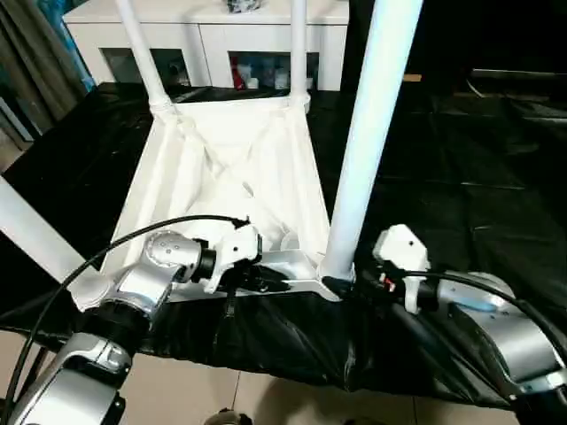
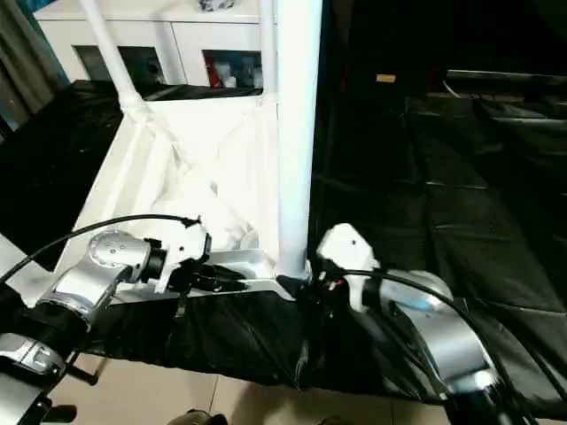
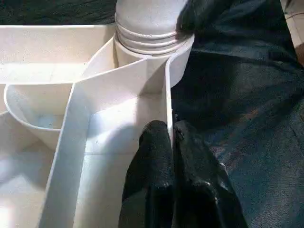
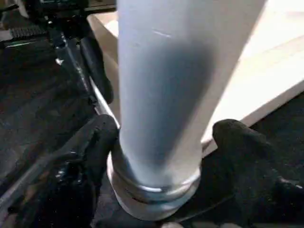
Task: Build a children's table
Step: Rotate leg to tighten
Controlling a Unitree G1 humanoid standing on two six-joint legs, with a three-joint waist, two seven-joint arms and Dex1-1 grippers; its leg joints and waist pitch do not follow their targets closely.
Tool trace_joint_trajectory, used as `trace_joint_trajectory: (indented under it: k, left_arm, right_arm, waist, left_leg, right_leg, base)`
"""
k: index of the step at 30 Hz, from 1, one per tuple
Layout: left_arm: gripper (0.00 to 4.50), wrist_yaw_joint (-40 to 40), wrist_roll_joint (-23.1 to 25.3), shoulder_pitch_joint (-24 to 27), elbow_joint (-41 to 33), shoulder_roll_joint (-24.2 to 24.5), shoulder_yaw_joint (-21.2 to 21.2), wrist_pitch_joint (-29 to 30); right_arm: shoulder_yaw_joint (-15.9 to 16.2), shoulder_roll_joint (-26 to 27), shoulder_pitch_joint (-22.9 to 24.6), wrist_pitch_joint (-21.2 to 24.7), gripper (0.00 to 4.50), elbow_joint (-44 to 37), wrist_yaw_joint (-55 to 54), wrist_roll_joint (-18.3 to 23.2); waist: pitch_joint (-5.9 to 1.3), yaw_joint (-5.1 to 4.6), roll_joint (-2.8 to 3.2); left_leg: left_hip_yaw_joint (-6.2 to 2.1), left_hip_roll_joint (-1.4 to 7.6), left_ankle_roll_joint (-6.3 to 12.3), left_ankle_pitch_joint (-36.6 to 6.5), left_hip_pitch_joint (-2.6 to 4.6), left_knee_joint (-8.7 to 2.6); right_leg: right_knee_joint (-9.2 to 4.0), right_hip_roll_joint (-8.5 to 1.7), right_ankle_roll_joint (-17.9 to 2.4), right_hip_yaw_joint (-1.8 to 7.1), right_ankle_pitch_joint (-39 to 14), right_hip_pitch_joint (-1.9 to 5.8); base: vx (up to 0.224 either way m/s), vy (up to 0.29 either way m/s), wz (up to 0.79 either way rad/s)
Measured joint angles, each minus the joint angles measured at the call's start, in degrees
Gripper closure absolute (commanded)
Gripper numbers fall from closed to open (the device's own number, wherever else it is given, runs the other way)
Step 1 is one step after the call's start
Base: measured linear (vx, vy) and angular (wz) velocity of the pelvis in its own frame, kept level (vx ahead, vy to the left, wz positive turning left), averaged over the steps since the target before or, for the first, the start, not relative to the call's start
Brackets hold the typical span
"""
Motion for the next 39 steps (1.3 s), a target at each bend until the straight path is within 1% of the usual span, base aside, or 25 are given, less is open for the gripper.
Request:
trace_joint_trajectory:
  k: [1, 2, 4, 5, 7, 9, 10, 19, 22, 25, 28, 29, 31, 32, 33, 34, 35, 36, 38, 39]
  left_arm:
    - [4.5, 0.0, 0.1, 0.0, 0.0, 0.0, 0.0, 0.0]
    - [4.5, 0.0, 0.2, -0.1, 0.0, 0.0, 0.1, -0.1]
    - [4.5, 0.0, 0.4, -0.2, 0.1, -0.1, 0.1, -0.1]
    - [4.5, 0.0, 0.5, -0.2, 0.2, -0.1, 0.2, -0.2]
    - [4.5, -0.1, 0.7, -0.4, 0.2, -0.1, 0.2, -0.1]
    - [4.5, -0.1, 0.7, -0.4, 0.2, -0.1, 0.2, -0.1]
    - [4.5, -0.2, 0.8, -0.4, 0.3, 0.0, 0.2, -0.1]
    - [4.5, -0.2, 1.3, -0.8, 1.0, 0.0, 0.5, -0.1]
    - [4.5, 0.6, 1.5, -0.9, 0.6, -0.9, 0.7, 1.6]
    - [4.5, 4.6, 3.0, -1.6, 0.3, -3.1, 0.7, 4.3]
    - [4.5, 8.7, 4.3, -2.4, 0.5, -5.5, 1.0, 6.6]
    - [4.5, 10.8, 4.8, -2.9, 1.1, -6.8, 1.1, 7.6]
    - [4.5, 15.3, 6.4, -3.9, 2.3, -9.9, 1.4, 9.8]
    - [4.5, 16.9, 6.8, -4.2, 2.7, -10.8, 1.5, 10.4]
    - [4.5, 19.2, 7.7, -4.8, 3.8, -12.1, 1.5, 11.1]
    - [4.5, 20.6, 8.3, -5.3, 4.3, -12.9, 1.4, 11.6]
    - [4.5, 21.8, 8.8, -5.6, 4.5, -13.5, 1.4, 12.2]
    - [4.5, 23.0, 9.5, -5.9, 4.6, -14.0, 1.4, 12.6]
    - [4.5, 23.8, 10.2, -5.9, 4.6, -14.3, 1.4, 12.7]
    - [4.5, 23.9, 10.4, -5.9, 4.5, -14.3, 1.4, 12.7]
  right_arm:
    - [0.3, 0.0, -0.3, -0.4, 1.14, 0.6, 0.5, -0.3]
    - [0.6, 0.0, -0.6, -0.7, 1.14, 1.3, 0.9, -0.5]
    - [1.2, 0.0, -1.2, -1.2, 1.36, 2.6, 1.3, -0.6]
    - [1.3, 0.0, -1.3, -1.5, 1.36, 2.8, 1.4, -0.6]
    - [1.3, 0.0, -1.9, -2.1, 1.59, 3.9, 2.2, -0.6]
    - [1.4, 0.0, -2.3, -2.9, 1.66, 4.7, 2.8, -0.6]
    - [1.4, 0.0, -2.5, -3.1, 1.79, 5.1, 3.0, -0.7]
    - [1.7, 0.7, -4.0, -4.5, 1.86, 8.0, 4.4, -0.8]
    - [0.9, 2.2, -3.7, -4.9, 1.86, 8.9, 4.0, -0.4]
    - [-1.3, 4.5, -2.2, -4.9, 1.86, 9.8, -0.1, -0.4]
    - [-3.3, 7.5, -1.4, -5.4, 1.87, 10.9, -6.4, -1.2]
    - [-4.0, 9.1, -1.1, -5.7, 1.87, 11.5, -9.4, -2.1]
    - [-5.5, 12.4, -1.2, -6.6, 1.87, 13.4, -16.4, -4.1]
    - [-5.8, 13.4, -1.3, -6.8, 1.87, 14.0, -18.6, -4.8]
    - [-6.5, 15.7, -2.1, -6.8, 1.87, 15.8, -22.4, -5.6]
    - [-7.0, 17.3, -3.1, -6.7, 1.87, 17.1, -25.0, -6.4]
    - [-7.3, 18.3, -3.8, -6.6, 1.87, 18.1, -26.9, -7.0]
    - [-7.8, 19.6, -4.6, -6.6, 1.87, 19.1, -28.9, -7.3]
    - [-8.2, 20.4, -5.1, -6.7, 1.87, 20.1, -29.8, -7.4]
    - [-8.2, 20.4, -5.4, -6.9, 1.87, 20.4, -29.8, -7.4]
  waist:
    - [0.01, -0.01, -0.05]
    - [0.03, -0.05, -0.08]
    - [0.06, -0.06, -0.24]
    - [0.07, -0.05, -0.29]
    - [0.02, -0.08, -0.4]
    - [0.01, -0.08, -0.59]
    - [0.0, -0.09, -0.65]
    - [-0.05, -0.25, -1.16]
    - [-0.08, -0.26, -1.28]
    - [-0.05, -0.13, -1.46]
    - [-0.11, -0.33, -1.58]
    - [-0.14, -0.38, -1.65]
    - [-0.17, -0.66, -1.59]
    - [-0.2, -0.84, -1.54]
    - [-0.17, -1.25, -1.4]
    - [-0.13, -1.63, -1.35]
    - [-0.11, -1.87, -1.25]
    - [-0.11, -2.08, -1.21]
    - [-0.11, -2.18, -1.19]
    - [-0.09, -2.2, -1.24]
  left_leg:
    - [0.0, 0.0, 0.0, 0.0, 0.0, 0.0]
    - [0.0, 0.0, 0.0, 0.0, 0.0, 0.0]
    - [0.0, 0.01, 0.0, 0.0, 0.0, 0.0]
    - [0.0, 0.01, 0.0, 0.0, 0.0, -0.01]
    - [0.0, 0.01, 0.0, 0.0, 0.0, 0.0]
    - [0.0, 0.01, 0.0, 0.0, 0.01, -0.01]
    - [0.0, 0.02, 0.0, 0.0, 0.01, -0.01]
    - [0.0, 0.03, 0.0, 0.0, 0.1, -0.04]
    - [0.0, 0.02, 0.0, 0.0, 0.16, -0.04]
    - [0.01, 0.02, 0.0, 0.0, 0.18, -0.04]
    - [-0.01, -0.01, 0.0, 0.0, 0.27, -0.04]
    - [-0.01, -0.01, -0.01, 0.0, 0.3, -0.05]
    - [-0.06, -0.04, -0.01, 0.0, 0.51, -0.08]
    - [-0.1, -0.09, -0.01, 0.0, 0.6, -0.18]
    - [-0.19, -0.14, -0.02, 0.0, 0.97, -0.5]
    - [-0.25, -0.21, -0.02, 0.0, 1.17, -0.67]
    - [-0.33, -0.31, -0.02, 0.0, 1.24, -0.84]
    - [-0.64, -0.58, -0.01, 0.0, 1.23, -1.14]
    - [-1.36, -1.01, -0.01, 0.0, 1.23, -1.54]
    - [-1.43, -1.05, -0.01, 0.0, 1.22, -1.61]
  right_leg:
    - [0.0, 0.0, 0.0, 0.0, 0.0, 0.0]
    - [0.0, 0.0, 0.0, 0.0, 0.0, 0.0]
    - [0.01, 0.0, 0.0, 0.0, 0.0, 0.0]
    - [0.01, 0.0, 0.0, 0.0, 0.0, 0.01]
    - [0.01, 0.0, 0.0, 0.01, 0.0, 0.01]
    - [0.01, 0.0, 0.0, 0.0, 0.0, 0.01]
    - [0.02, 0.0, 0.0, 0.0, 0.0, 0.01]
    - [0.03, 0.02, 0.0, 0.0, 0.0, 0.04]
    - [0.02, 0.02, 0.0, 0.0, 0.0, 0.1]
    - [0.0, 0.01, 0.2, 0.04, -0.1, 0.18]
    - [-0.11, 0.01, 0.3, 0.04, -0.2, 0.27]
    - [-0.15, 0.01, 0.3, 0.04, -0.2, 0.32]
    - [-0.43, 0.01, 0.4, 0.0, -0.2, 0.24]
    - [-0.67, 0.01, 0.4, -0.02, -0.3, 0.35]
    - [-1.22, 0.02, 0.5, -0.16, -0.3, 0.76]
    - [-1.56, 0.01, 0.5, -0.25, -0.3, 0.97]
    - [-1.93, 0.0, 0.5, -0.28, -0.3, 1.03]
    - [-2.41, -0.07, 0.5, -0.39, -0.4, 1.06]
    - [-3.18, -0.05, 0.5, -0.49, -0.4, 1.25]
    - [-3.43, -0.04, 0.5, -0.51, -0.4, 1.28]
  base:
    - [0.0, 0.0, 0.0]
    - [0.0, 0.0, 0.0]
    - [0.0, 0.0, 0.0]
    - [0.0, 0.0, 0.0]
    - [0.0, 0.0, 0.0]
    - [0.0, 0.0, 0.0]
    - [0.0, 0.0, 0.0]
    - [0.0, 0.0, 0.0]
    - [0.0, 0.0, 0.0]
    - [0.0, 0.0, 0.0]
    - [0.0, 0.0, 0.0]
    - [0.0, 0.0, 0.0]
    - [0.0, 0.0, 0.0]
    - [0.0, 0.0, 0.0]
    - [0.0, 0.0, 0.0]
    - [0.0, 0.0, 0.0]
    - [0.0, 0.0, 0.0]
    - [0.0, 0.0, 0.0]
    - [0.0, 0.0, 0.0]
    - [0.0, 0.0, 0.0]
